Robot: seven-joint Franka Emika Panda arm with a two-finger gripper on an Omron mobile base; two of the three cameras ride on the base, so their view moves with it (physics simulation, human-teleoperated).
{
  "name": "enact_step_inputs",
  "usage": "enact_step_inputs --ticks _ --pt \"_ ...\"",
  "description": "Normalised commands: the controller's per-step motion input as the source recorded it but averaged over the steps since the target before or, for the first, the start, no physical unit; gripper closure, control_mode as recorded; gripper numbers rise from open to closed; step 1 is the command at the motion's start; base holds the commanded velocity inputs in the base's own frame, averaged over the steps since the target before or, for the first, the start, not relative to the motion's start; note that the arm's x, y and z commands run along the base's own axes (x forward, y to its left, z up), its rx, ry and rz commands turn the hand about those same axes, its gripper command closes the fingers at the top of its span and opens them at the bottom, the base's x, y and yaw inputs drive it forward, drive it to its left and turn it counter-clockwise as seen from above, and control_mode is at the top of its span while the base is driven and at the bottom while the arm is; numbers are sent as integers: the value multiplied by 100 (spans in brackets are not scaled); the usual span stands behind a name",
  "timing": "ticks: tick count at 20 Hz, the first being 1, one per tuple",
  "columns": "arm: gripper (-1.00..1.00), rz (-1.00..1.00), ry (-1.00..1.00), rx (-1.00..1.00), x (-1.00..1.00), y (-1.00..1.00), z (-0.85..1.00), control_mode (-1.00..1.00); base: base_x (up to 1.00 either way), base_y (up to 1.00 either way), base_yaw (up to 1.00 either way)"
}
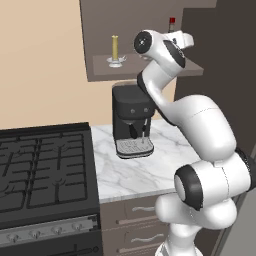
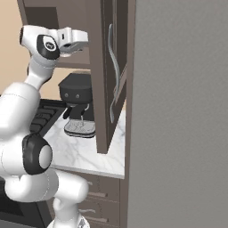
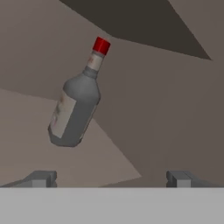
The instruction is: Get the candle and the liquor from the cabinet and move them to the dining counter.
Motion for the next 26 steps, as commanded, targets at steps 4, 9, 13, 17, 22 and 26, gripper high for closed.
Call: enact_step_inputs --ticks 4,9,13,17,22,26 --pt "-100 0 -6 12 21 0 0 -100 0 0 0" --pt "-100 0 -9 12 9 -1 0 -100 0 0 0" --pt "-100 0 -6 8 1 -11 0 -100 0 0 0" --pt "-100 0 -1 3 0 -12 3 -100 0 0 0" --pt "-100 0 0 1 6 -17 0 -100 0 0 0" --pt "-100 2 0 2 26 -15 0 -100 0 0 0"
